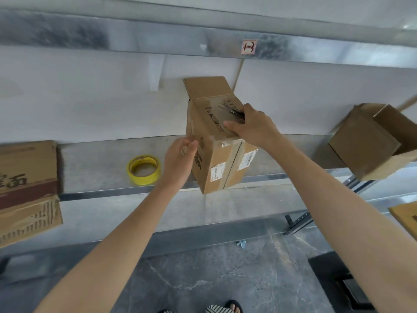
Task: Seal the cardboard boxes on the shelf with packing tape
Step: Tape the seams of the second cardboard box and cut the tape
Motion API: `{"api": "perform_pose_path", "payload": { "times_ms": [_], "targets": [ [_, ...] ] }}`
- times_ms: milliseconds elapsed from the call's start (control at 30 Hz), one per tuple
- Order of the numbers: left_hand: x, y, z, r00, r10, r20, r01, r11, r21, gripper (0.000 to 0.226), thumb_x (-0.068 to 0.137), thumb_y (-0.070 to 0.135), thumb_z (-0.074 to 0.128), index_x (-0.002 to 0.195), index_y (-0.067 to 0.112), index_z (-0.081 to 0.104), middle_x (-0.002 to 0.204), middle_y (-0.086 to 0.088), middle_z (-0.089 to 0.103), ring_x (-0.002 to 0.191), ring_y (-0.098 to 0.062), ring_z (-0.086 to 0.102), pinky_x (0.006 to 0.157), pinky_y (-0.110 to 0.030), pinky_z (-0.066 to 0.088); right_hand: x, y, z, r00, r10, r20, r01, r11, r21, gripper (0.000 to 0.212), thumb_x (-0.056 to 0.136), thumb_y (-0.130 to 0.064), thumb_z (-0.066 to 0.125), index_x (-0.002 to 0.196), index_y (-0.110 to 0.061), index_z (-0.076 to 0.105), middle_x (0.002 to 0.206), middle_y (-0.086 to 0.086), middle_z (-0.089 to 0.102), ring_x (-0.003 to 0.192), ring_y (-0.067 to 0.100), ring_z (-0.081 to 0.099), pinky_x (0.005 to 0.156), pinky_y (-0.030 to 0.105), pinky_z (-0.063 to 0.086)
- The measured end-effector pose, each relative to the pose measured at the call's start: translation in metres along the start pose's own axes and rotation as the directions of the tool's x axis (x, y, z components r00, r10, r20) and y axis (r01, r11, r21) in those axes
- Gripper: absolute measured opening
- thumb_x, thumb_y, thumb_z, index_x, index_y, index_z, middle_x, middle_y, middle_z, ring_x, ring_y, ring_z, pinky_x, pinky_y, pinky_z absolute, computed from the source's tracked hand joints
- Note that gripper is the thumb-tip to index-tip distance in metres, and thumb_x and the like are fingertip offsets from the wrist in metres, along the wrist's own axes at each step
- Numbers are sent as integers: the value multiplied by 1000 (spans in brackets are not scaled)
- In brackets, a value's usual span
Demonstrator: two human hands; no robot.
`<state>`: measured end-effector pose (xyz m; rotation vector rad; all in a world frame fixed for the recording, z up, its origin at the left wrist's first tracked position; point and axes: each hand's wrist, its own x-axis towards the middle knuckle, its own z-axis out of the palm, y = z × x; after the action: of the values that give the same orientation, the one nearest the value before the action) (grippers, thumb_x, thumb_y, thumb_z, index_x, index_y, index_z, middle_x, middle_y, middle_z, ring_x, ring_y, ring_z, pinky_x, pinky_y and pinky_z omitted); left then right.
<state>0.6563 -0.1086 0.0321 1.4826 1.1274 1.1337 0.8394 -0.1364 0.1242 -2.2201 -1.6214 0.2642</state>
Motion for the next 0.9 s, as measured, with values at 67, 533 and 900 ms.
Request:
{"api": "perform_pose_path", "payload": {
  "times_ms": [67, 533, 900],
  "targets": [
    [-4, 1, 4, 999, 26, -27, -29, 994, -104, 13, 92, 20, 56, 80, 24, 55, 92, 9, 64, 83, 8, 56, 71, -9, 38, 0, 2, -3, 1000, -24, 18, 24, 1000, 16, 62, 88, -54, 55, 133, -15, 38, 117, 7, 58, 100, 28, 56, 77, 35, 43],
    [-16, 3, 39, 960, 188, -207, -162, 977, 139, 19, 94, 17, 52, 82, 5, 46, 82, -11, 56, 76, -12, 52, 62, -11, 36, 3, 10, -11, 985, -152, 79, 153, 988, -2, 59, 91, -46, 54, 139, -19, 32, 120, 7, 59, 103, 31, 57, 90, 42, 47],
    [-10, 32, 49, 900, 185, -395, -159, 982, 99, 35, 97, 12, 47, 131, 12, 49, 128, -1, 52, 119, -15, 50, 102, -27, 41, 18, 37, -29, 957, -266, 116, 224, 931, 288, 29, 99, -36, 39, 119, -16, 47, 89, -3, 55, 71, 5, 48, 54, 24, 31]
  ]
}}
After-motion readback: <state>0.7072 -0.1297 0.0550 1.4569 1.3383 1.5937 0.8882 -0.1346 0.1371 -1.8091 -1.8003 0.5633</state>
